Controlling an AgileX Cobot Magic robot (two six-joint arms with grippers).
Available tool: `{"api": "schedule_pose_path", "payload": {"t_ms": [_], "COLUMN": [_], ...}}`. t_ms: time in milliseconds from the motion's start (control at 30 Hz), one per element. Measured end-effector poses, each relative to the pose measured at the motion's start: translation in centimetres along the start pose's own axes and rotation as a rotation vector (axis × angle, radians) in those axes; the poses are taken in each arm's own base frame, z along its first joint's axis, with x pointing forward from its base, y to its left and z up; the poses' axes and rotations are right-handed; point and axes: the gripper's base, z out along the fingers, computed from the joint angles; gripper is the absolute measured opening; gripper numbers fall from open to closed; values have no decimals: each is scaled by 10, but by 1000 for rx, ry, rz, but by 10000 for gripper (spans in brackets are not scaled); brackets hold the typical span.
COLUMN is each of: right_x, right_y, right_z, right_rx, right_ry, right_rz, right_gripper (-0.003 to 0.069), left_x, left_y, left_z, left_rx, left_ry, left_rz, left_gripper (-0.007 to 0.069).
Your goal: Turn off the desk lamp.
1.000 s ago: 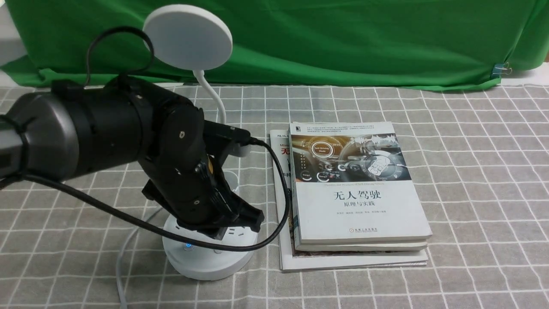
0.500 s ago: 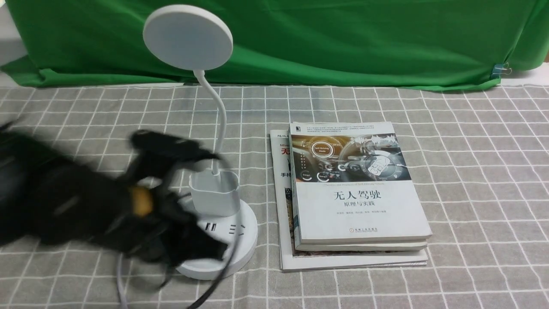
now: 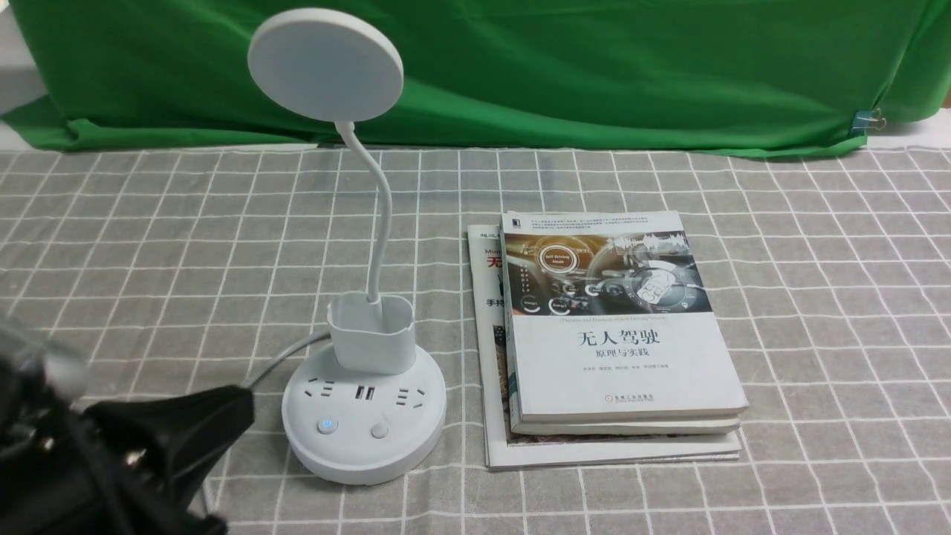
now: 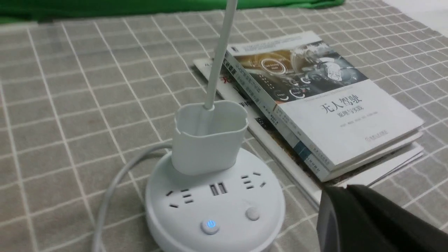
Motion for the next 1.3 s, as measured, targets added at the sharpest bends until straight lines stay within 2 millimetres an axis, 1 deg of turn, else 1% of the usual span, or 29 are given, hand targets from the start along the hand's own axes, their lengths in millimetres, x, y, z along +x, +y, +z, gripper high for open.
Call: {"api": "schedule_pose_path", "payload": {"t_ms": [33, 133, 333, 467, 600, 667, 733, 833, 967, 1067, 1100, 1300], "right_x": [0, 0, 0, 0, 0, 0, 0, 0, 0, 0, 0, 0], "right_y": [0, 0, 0, 0, 0, 0, 0, 0, 0, 0, 0, 0], "right_z": [0, 0, 0, 0, 0, 0, 0, 0, 0, 0, 0, 0], "right_rx": [0, 0, 0, 0, 0, 0, 0, 0, 0, 0, 0, 0], "right_ry": [0, 0, 0, 0, 0, 0, 0, 0, 0, 0, 0, 0], "right_rz": [0, 0, 0, 0, 0, 0, 0, 0, 0, 0, 0, 0], "right_gripper": [35, 35, 35, 35, 35, 35, 35, 35, 35, 35, 35, 35], "left_x": [4, 8, 7, 6, 7, 10, 16, 32, 53, 65, 66, 82], "left_y": [1, 1, 2, 3, 11, 17, 22, 27, 32, 34, 34, 33], "left_z": [-3, -5, -5, -9, -24, -37, -44, -56, -60, -56, -56, -51], "left_rx": [-3, -6, -8, -18, -99, -183, -252, -375, -472, -494, -493, -460], "left_ry": [-8, -12, -18, -40, -135, -228, -280, -358, -393, -364, -357, -207], "left_rz": [34, 61, 82, 143, 163, 150, 149, 130, 101, 86, 81, -27], "left_gripper": [1, 1, 1, 1, 1, 1, 1, 1, 1, 1, 1, 1]}}
